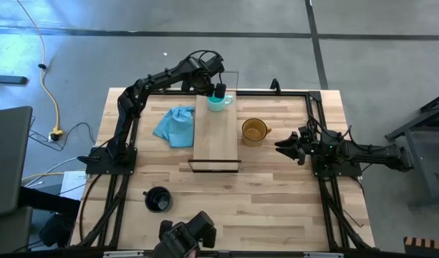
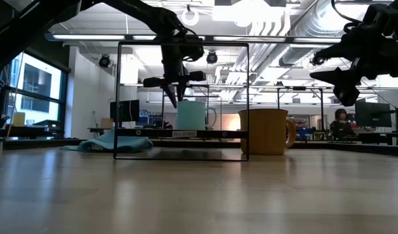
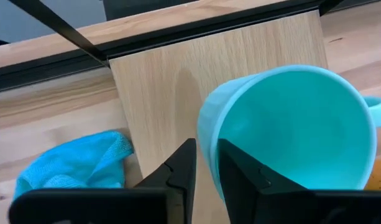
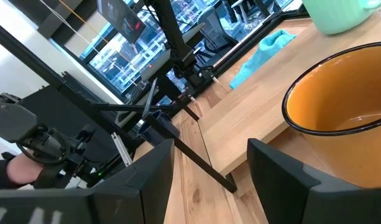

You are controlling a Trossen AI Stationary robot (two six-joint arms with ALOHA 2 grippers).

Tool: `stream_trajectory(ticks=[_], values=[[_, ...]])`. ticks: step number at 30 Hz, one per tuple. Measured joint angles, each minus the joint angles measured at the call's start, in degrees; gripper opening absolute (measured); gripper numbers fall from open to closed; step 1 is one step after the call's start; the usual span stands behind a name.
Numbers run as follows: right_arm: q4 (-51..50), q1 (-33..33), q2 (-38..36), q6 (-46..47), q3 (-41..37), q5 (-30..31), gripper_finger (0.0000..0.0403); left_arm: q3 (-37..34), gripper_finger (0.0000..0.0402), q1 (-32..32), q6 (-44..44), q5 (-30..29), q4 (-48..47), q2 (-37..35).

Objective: Stack small to large cups/mugs on shelf
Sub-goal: Put the light blue mug on the shelf

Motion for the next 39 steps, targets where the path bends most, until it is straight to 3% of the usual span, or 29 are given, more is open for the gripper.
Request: stream_trajectory(ticks=[7,13,24,33,39], values=[[0.0,0.0,0.0,0.0,0.0,0.0,0.0195,0.0,0.0005,0.0,1.7,0.0,0.3,0.0],[0.0,0.0,0.0,0.0,0.0,0.0,0.0195,0.0,0.0022,0.0,1.7,0.0,0.4,0.0],[0.0,0.0,0.0,0.0,0.0,0.0,0.0195,0.0,0.0011,0.0,1.5,0.7,2.7,0.0],[0.0,0.0,0.0,0.0,0.0,0.0,0.0195,0.0,0.0045,0.0,1.4,1.3,2.8,0.0],[0.0,0.0,0.0,0.0,0.0,0.0,0.0195,0.0,0.0043,0.0,1.4,1.2,1.4,0.0]])
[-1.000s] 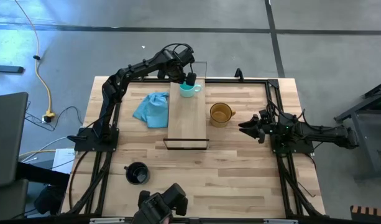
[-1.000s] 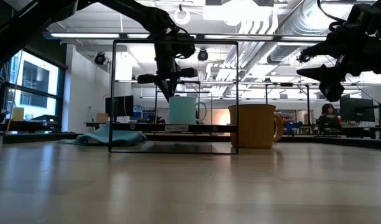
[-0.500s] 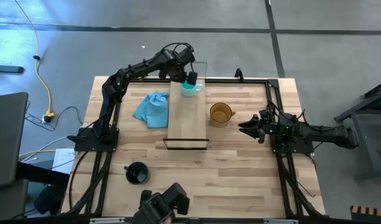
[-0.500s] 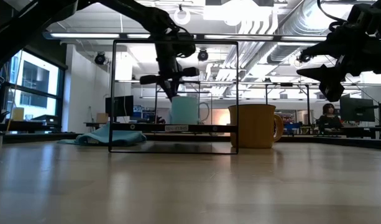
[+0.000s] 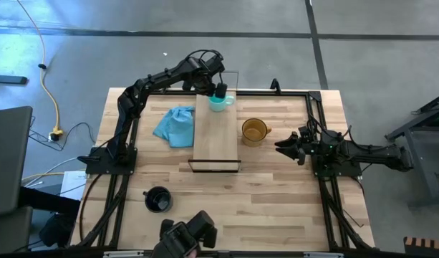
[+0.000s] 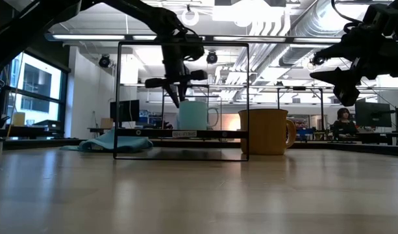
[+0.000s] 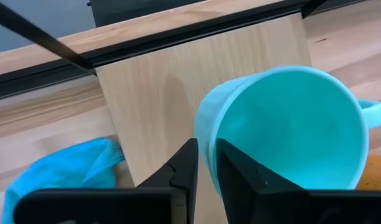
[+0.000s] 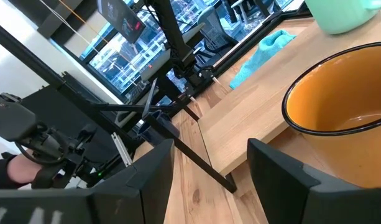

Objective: Stack small to large cups/mugs on shelf
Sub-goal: Put the light blue mug on the shelf, then put the dark blue mug on the shelf

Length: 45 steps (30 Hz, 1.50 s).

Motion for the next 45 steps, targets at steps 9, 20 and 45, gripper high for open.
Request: stream_trajectory(ticks=[9,20,45], values=[[0.0,0.0,0.0,0.0,0.0,0.0,0.0195,0.0,0.0024,0.0,0.1,-0.4,-0.7,0.0],[0.0,0.0,0.0,0.0,0.0,0.0,0.0195,0.0,0.0035,0.0,1.1,-0.5,0.1,0.0],[0.0,0.0,0.0,0.0,0.0,0.0,0.0195,0.9,0.0102,0.0,1.5,-0.5,-0.6,0.0]])
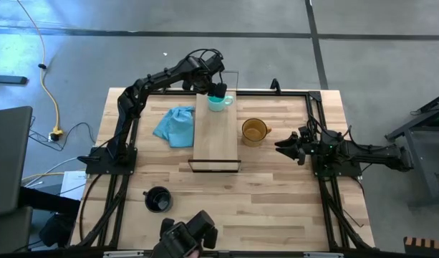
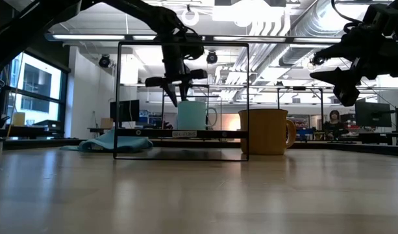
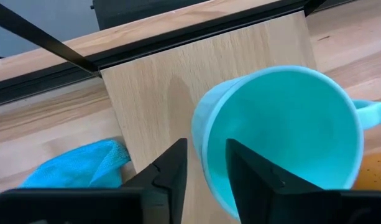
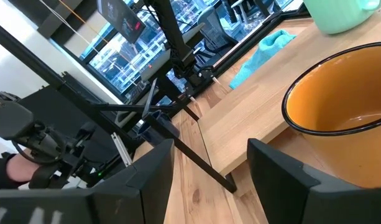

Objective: Stack small to large cups/mugs on shelf
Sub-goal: Put the dark blue mug on the shelf

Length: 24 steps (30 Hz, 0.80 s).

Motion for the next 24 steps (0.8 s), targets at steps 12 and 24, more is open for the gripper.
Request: stream_trajectory(ticks=[12,24], values=[[0.0,0.0,0.0,0.0,0.0,0.0,0.0195,7.4,0.0129,0.0,0.9,-0.7,-3.6,0.0],[0.0,0.0,0.0,0.4,0.0,-2.7,0.0195,18.7,0.0129,-6.4,9.9,4.1,-22.8,-3.9]])
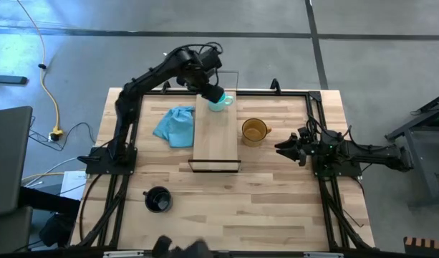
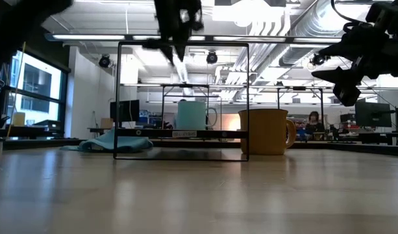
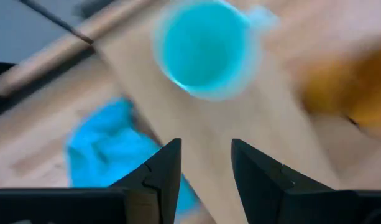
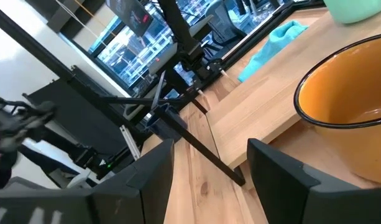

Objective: Stack small to large cups/mugs on shelf
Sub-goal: Put the dark blue mug on the shelf

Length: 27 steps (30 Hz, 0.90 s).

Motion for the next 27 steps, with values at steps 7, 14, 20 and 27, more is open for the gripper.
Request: stream_trajectory(ticks=[7,14,20,27], values=[[0.0,0.0,0.0,0.0,0.0,0.0,0.0195,0.0,0.0129,-7.4,2.6,-0.5,-0.8,-8.5],[0.0,0.0,0.0,-0.5,0.0,0.0,0.0195,0.1,0.0129,-18.6,4.2,-0.1,-0.7,-16.2],[0.0,0.0,0.0,-1.1,0.0,0.0,0.0195,0.1,0.0129,-28.8,3.0,-0.1,-0.7,-19.7],[0.0,0.0,0.0,-1.1,0.0,0.0,0.0195,-4.8,0.0129,-39.7,-5.2,-2.7,-0.7,-19.6]])
